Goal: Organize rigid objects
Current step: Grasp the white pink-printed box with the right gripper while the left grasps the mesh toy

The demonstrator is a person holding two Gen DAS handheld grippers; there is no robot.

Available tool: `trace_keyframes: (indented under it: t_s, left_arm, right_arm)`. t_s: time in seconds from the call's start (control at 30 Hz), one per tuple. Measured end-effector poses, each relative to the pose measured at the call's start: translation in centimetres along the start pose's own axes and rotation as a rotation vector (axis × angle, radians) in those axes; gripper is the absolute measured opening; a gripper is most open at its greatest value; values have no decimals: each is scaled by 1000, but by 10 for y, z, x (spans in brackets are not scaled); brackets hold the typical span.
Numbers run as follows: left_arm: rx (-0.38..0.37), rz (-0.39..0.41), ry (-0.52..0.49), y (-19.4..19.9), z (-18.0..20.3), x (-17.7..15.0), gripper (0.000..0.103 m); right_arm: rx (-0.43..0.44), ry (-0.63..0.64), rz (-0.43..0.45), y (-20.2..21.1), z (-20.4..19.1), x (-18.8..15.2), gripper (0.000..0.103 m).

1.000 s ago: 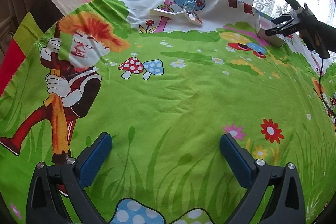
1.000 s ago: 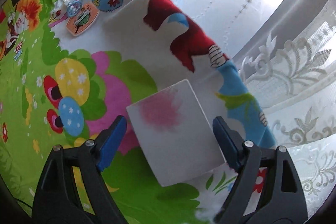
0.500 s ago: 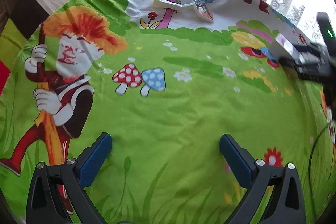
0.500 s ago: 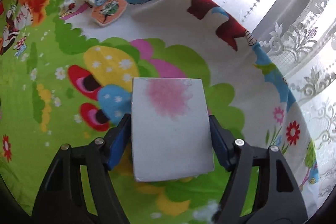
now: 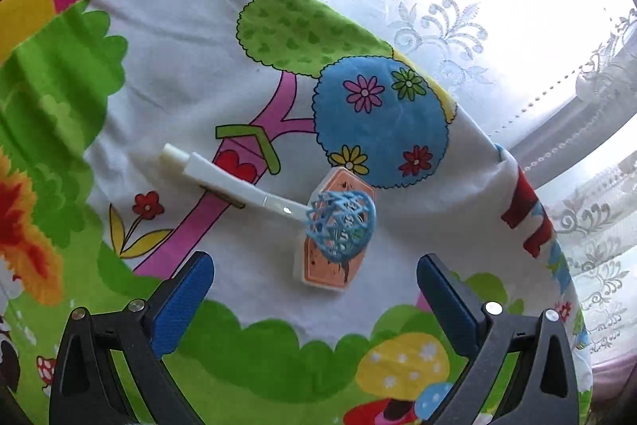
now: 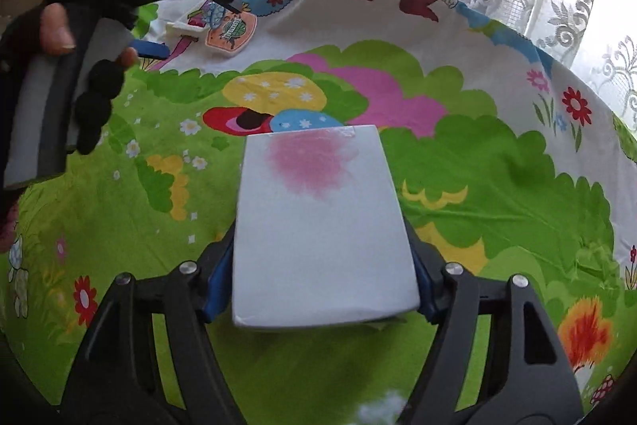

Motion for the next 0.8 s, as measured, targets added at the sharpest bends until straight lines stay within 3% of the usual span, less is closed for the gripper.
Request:
trace_keyframes:
  t_s: [0.07, 0.1, 0.13, 0.2, 0.27, 0.5, 0.8]
  left_arm:
    - [17, 52, -44, -6, -1, 4, 85]
    - [4, 76, -89, -6, 0, 4, 39]
    - [-70, 50, -123, -6, 5, -1, 28]
    - [-116, 39, -145, 7, -1, -7, 21]
    - [-115, 35, -179, 25, -13, -19, 20]
    - [-119, -96, -274, 84, -85, -91, 21]
    - [-46, -127, -362, 133, -139, -104, 21]
  right_arm:
    - [-5, -10, -1, 0, 0, 0, 74]
    - [-6, -12, -1, 0, -1, 0, 74]
    - [-6, -15, -1, 1, -2, 0, 74]
    - [-9, -14, -1, 2, -2, -1, 74]
    - [-8, -16, 0, 1, -2, -1, 74]
    - [-6, -19, 0, 2, -2, -1, 74]
    - [-60, -123, -67, 2, -24, 10, 71]
Point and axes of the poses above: each gripper's, at about its wrist camera, not at the fingertips, and y roughly against the way its jaws point, z to its right, x to its top, the point moved 9 cm from there along -y, roughly the way its jaws point, and after that the axes turned 13 degrees about y, right-handed, at the moved point
